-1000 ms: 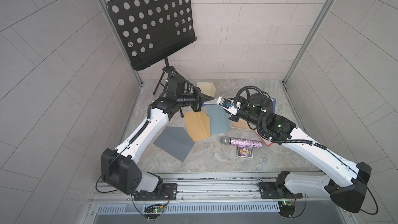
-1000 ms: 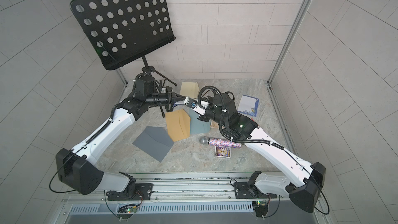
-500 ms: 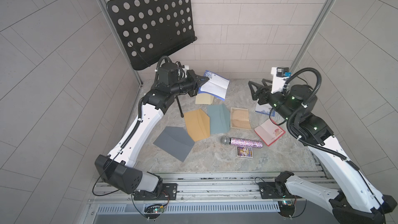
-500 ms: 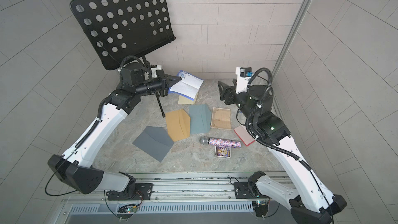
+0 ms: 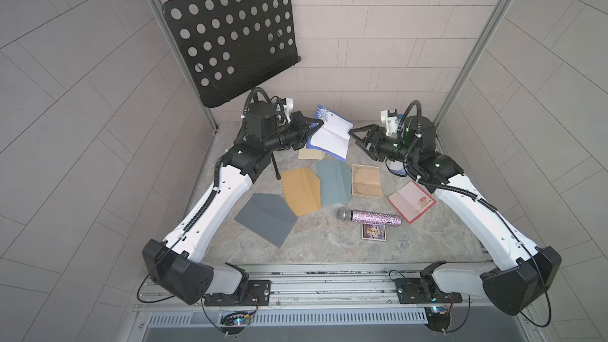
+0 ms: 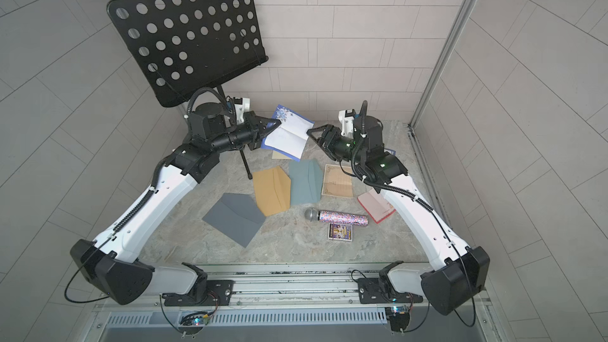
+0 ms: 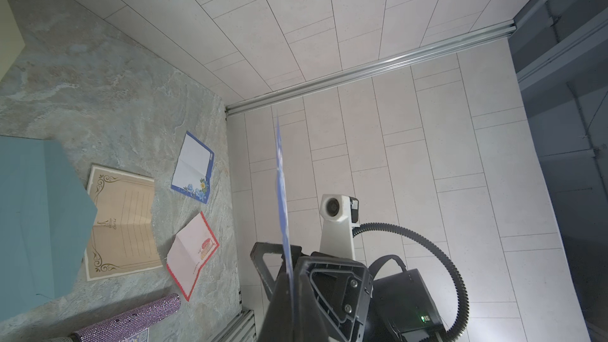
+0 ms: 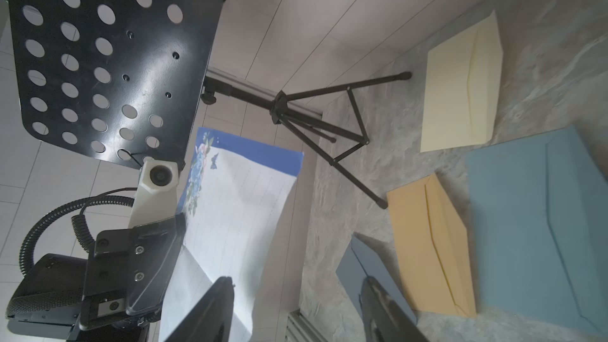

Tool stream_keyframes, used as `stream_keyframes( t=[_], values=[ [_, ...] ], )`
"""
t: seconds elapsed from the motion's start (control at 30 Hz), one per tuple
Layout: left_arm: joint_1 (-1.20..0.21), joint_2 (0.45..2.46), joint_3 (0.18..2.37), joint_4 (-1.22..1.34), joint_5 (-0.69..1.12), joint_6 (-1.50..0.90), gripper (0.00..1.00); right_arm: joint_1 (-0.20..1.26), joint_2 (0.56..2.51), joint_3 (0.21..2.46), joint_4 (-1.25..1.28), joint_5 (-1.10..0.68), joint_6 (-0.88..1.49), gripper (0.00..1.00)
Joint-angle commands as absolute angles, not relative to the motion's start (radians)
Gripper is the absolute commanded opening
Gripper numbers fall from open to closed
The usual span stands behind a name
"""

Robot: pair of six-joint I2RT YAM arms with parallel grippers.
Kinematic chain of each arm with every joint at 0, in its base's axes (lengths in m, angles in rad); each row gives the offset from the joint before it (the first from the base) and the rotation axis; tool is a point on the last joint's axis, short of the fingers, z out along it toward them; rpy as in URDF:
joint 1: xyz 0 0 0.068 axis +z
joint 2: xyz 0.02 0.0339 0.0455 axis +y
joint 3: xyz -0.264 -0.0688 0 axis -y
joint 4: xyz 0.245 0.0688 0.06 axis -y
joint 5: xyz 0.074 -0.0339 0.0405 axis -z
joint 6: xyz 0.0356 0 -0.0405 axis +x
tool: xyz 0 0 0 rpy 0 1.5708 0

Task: Take the letter paper out of the envelope
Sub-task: Place the letter paper at the center of the board.

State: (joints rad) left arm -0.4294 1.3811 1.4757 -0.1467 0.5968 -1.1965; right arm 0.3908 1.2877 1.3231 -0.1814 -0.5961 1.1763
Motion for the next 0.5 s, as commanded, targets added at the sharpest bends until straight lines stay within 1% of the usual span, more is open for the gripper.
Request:
stream_keyframes(
  t=[0.0, 0.17, 0.27, 0.4, 0.47],
  values=[
    [-0.439, 1.359, 1.460, -0.064, 0.580, -1.195, 0.00, 0.412, 1.284, 1.339, -0.006, -0.677, 1.323, 0.59],
    [-0.445, 1.369, 1.455, -0.059, 0.572, -1.195, 0.00, 0.419, 1.303, 1.312, 0.111, -0.695, 1.407, 0.48],
    [-0.450, 1.375, 1.457, -0.058, 0.569, -1.195, 0.00, 0.420, 1.309, 1.314, 0.111, -0.709, 1.411, 0.41],
    [-0.460, 1.384, 1.466, -0.058, 0.569, -1.192, 0.00, 0.420, 1.317, 1.323, 0.081, -0.705, 1.392, 0.36],
    [-0.466, 1.388, 1.468, -0.057, 0.570, -1.190, 0.00, 0.420, 1.323, 1.327, 0.077, -0.701, 1.390, 0.32]
  ],
)
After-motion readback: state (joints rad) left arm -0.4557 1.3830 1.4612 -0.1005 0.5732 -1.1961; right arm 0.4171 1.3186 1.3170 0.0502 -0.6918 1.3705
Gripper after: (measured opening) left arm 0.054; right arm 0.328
